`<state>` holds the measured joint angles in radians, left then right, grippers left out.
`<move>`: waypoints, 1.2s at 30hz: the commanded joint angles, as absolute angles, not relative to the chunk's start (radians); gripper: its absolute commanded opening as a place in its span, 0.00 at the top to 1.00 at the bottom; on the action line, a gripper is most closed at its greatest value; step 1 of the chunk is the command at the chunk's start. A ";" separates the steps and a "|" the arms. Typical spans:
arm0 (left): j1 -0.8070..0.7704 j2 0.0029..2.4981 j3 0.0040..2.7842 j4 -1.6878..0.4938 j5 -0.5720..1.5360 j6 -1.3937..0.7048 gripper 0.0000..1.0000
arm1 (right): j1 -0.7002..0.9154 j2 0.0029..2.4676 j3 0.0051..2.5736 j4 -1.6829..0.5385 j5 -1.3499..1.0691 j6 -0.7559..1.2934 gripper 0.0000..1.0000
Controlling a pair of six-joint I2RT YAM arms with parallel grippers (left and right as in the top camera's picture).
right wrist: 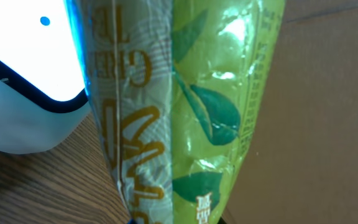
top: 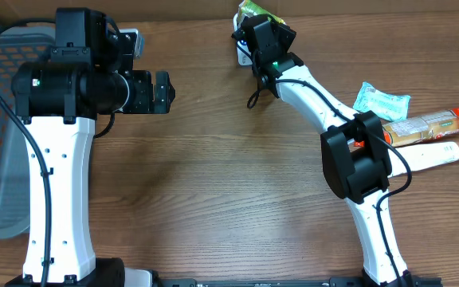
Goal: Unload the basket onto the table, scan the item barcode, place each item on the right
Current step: 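Hold the pouch's barcode in front of the scanner face, then carry the pouch right and drop it onto the other items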
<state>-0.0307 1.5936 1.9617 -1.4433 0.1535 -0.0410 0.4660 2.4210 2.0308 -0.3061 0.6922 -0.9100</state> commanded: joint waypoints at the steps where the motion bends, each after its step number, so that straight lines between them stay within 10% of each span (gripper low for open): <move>1: -0.033 1.593 1.963 -1.439 0.153 -0.019 0.00 | 0.463 2.391 2.053 -0.281 0.674 -0.891 0.96; 23: -0.033 1.593 1.963 -1.439 0.153 -0.019 0.01 | 0.464 2.426 2.056 -0.214 0.717 -0.861 0.96; 36: -0.033 1.593 1.963 -1.439 0.153 -0.019 0.00 | 0.439 1.912 2.056 -0.788 0.325 0.027 0.96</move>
